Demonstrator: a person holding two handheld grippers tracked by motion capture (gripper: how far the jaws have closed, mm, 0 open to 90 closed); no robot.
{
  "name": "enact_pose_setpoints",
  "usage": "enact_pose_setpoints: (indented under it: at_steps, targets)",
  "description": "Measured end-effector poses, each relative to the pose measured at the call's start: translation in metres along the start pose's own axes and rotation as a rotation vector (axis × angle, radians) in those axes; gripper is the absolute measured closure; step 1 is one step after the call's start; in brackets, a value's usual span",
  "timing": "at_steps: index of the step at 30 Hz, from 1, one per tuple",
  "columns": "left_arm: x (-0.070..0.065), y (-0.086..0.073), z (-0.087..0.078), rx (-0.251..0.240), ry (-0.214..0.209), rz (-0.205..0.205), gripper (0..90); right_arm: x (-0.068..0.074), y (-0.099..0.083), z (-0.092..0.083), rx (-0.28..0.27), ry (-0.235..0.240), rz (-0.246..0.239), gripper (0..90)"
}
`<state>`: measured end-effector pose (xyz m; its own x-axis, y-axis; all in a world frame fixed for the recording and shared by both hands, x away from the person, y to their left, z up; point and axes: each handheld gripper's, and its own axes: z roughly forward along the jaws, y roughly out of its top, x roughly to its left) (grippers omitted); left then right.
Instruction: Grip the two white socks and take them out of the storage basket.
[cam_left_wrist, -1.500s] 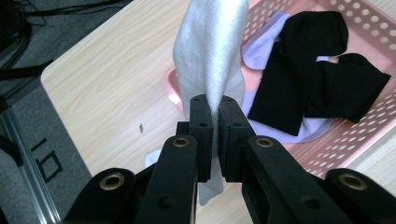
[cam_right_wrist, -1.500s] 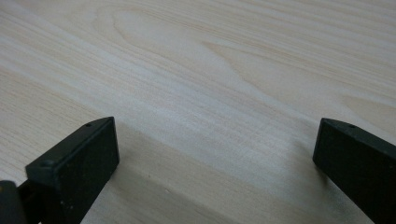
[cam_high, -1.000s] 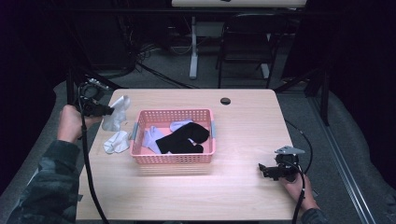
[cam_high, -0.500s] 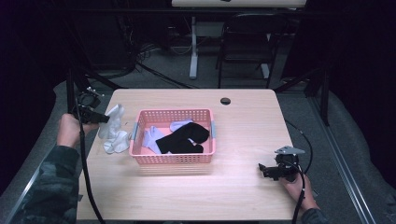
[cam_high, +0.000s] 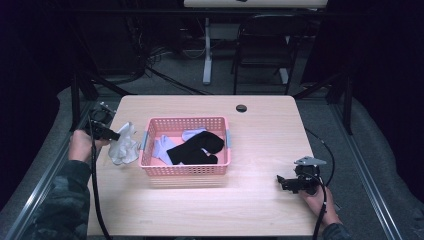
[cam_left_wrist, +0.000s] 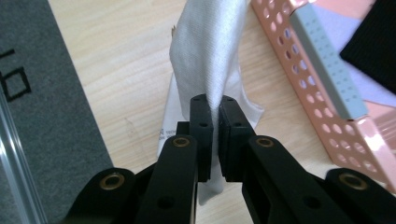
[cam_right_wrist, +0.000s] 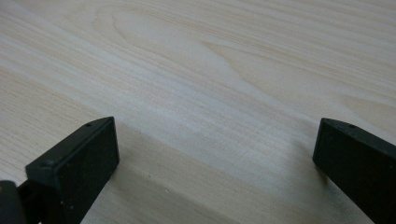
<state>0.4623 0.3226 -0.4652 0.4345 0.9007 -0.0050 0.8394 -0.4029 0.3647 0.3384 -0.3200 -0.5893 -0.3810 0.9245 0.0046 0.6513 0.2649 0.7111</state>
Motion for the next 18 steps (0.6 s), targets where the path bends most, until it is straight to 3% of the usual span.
enact_pose_setpoints:
  at_steps: [7,13,16,18]
  targets:
    - [0.001,-0.002,0.027,0.043,-0.012,-0.017,84.9,0.0,0.0,0.0,0.0,0.0,0.0,0.0]
    - [0.003,-0.006,0.032,0.049,-0.035,-0.047,77.1,0.0,0.0,0.0,0.0,0.0,0.0,0.0]
    - [0.005,-0.01,0.026,0.03,-0.034,-0.063,62.1,0.0,0.0,0.0,0.0,0.0,0.0,0.0]
    - [0.004,-0.015,0.02,0.001,-0.03,-0.075,47.5,0.0,0.0,0.0,0.0,0.0,0.0,0.0]
